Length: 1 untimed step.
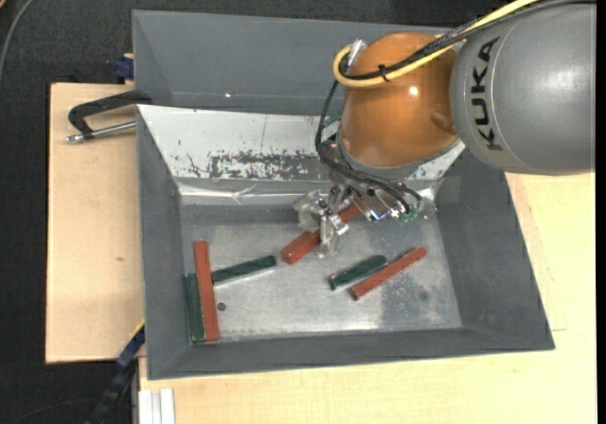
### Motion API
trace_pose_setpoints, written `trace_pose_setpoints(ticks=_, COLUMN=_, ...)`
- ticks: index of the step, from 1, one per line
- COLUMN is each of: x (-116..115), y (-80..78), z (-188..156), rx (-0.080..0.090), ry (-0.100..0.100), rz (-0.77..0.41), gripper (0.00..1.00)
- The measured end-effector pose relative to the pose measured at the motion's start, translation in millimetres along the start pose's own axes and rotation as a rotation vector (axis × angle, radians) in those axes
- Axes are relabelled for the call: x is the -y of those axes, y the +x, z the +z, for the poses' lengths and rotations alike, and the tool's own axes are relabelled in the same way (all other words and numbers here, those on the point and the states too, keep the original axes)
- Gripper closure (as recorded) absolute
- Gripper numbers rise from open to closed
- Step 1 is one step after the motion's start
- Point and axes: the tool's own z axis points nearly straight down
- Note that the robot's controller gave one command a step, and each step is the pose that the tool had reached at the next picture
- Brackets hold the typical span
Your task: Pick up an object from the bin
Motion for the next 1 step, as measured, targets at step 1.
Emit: trace_pose_setpoints(ticks=1, x=-0.7, y=-2.4, z=-95.0, rx=0.006, ry=0.004, rz=0.007, gripper=1.0)
